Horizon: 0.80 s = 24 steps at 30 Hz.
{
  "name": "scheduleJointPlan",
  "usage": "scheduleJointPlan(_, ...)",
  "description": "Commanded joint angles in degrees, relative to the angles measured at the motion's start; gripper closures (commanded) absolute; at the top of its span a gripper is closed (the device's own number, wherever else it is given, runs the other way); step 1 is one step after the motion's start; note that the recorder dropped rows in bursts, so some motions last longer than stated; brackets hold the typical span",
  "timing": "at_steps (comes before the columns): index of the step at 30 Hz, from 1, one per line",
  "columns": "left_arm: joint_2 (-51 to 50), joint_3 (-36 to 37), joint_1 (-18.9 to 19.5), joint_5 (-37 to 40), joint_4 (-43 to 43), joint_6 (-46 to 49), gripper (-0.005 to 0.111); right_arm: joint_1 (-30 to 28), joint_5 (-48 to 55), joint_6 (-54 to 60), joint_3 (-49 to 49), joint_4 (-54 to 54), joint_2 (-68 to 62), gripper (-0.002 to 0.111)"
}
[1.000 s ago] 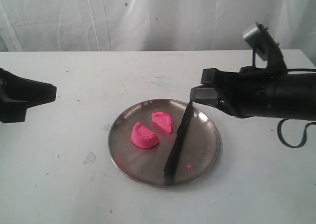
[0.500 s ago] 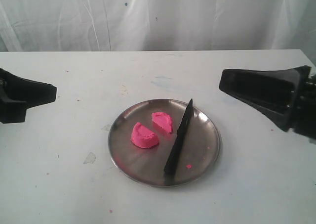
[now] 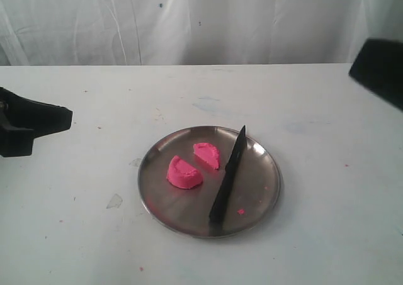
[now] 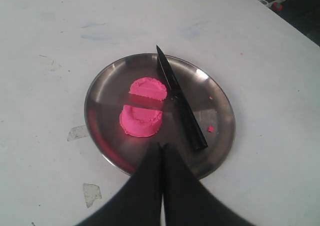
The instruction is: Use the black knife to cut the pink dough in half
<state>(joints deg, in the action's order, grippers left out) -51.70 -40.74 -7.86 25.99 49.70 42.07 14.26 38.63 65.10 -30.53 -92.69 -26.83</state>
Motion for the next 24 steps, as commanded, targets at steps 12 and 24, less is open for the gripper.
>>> scheduleJointPlan(12,0.4,0.3,0.0,0.6,0.8,0.1,0.107,-8.4,-14.2,-44.8,6.7,54.6,16.0,0.108)
scheduleJointPlan(24,0.4,0.3,0.0,0.6,0.8,0.1,0.107,-8.4,-23.1,-63.9,19.2,80.3,23.4,0.108)
